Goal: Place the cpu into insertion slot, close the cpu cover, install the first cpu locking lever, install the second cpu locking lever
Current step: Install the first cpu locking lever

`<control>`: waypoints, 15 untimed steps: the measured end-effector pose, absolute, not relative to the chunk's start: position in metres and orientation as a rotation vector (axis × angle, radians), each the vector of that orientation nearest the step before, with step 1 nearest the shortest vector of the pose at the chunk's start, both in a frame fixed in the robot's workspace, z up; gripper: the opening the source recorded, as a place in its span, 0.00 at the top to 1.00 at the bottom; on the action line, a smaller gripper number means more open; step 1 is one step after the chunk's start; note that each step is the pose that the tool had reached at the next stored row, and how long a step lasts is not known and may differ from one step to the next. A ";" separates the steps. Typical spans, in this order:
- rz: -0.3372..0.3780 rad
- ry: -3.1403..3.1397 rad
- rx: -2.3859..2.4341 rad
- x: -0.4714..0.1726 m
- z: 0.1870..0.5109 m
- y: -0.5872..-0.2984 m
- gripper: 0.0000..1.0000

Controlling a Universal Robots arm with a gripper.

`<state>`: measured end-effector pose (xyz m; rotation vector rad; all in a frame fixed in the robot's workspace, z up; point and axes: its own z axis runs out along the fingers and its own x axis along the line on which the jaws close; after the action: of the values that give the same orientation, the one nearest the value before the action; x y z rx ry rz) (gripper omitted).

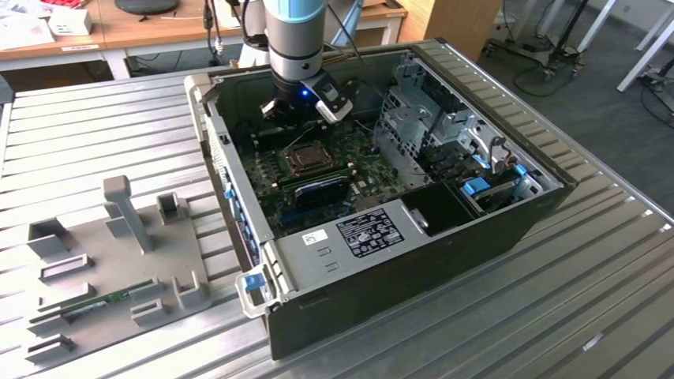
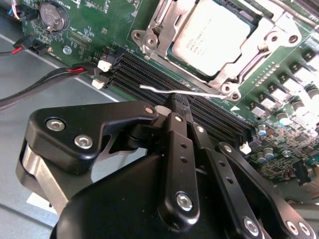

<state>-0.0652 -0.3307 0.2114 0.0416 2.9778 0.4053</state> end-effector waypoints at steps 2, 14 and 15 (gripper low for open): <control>0.406 2.978 0.042 -0.065 0.211 -0.331 0.90; 0.406 2.977 0.042 -0.065 0.213 -0.331 0.90; 0.406 2.977 0.042 -0.065 0.214 -0.331 0.90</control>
<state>-0.0652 -0.3305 0.2142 0.0419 2.9771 0.4060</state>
